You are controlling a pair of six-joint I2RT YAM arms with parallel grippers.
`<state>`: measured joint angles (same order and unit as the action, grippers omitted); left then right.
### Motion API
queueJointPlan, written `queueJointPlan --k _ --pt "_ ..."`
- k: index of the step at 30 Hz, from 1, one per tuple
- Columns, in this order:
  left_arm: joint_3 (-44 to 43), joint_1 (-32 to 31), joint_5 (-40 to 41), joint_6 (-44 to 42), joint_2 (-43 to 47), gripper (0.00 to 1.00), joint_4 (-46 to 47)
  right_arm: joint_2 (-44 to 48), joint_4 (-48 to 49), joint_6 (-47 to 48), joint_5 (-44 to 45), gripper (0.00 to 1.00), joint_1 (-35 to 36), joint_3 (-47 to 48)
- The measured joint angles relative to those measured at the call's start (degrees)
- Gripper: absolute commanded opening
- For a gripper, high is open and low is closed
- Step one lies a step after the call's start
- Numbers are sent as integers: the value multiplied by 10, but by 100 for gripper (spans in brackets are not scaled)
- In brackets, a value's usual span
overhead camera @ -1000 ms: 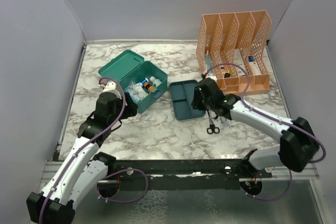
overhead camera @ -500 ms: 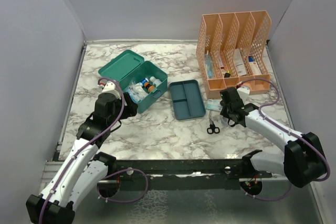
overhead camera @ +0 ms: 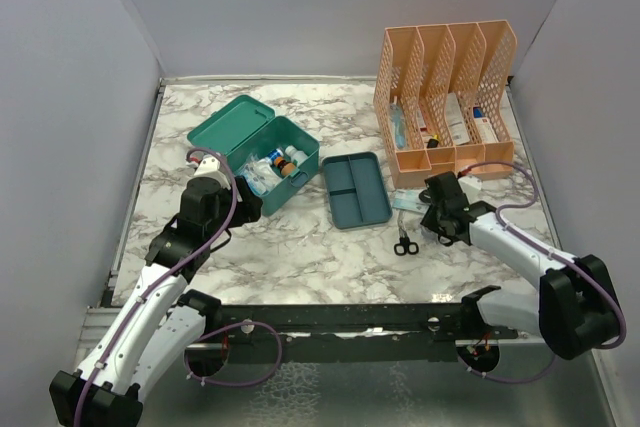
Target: Organize the medicine kit
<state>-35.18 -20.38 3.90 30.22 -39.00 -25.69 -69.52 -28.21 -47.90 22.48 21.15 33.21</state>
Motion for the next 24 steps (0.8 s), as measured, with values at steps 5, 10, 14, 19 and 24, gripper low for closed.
queueJointPlan --k 5,10,14,19,24 --pt "0 0 0 0 -1 68 0 18 -14 -31 1 38 0 -13" --pt "0 0 0 0 -3 68 0 12 -8 -39 -5 30 0 -24" --pt "0 0 0 -1 -3 68 0 5 5 -39 -12 23 -2 -24" --pt "0 0 0 -1 -3 68 0 -1 24 -22 -26 14 -2 -24" --pt "0 0 0 -1 -3 68 0 6 42 13 -69 12 -2 -26"
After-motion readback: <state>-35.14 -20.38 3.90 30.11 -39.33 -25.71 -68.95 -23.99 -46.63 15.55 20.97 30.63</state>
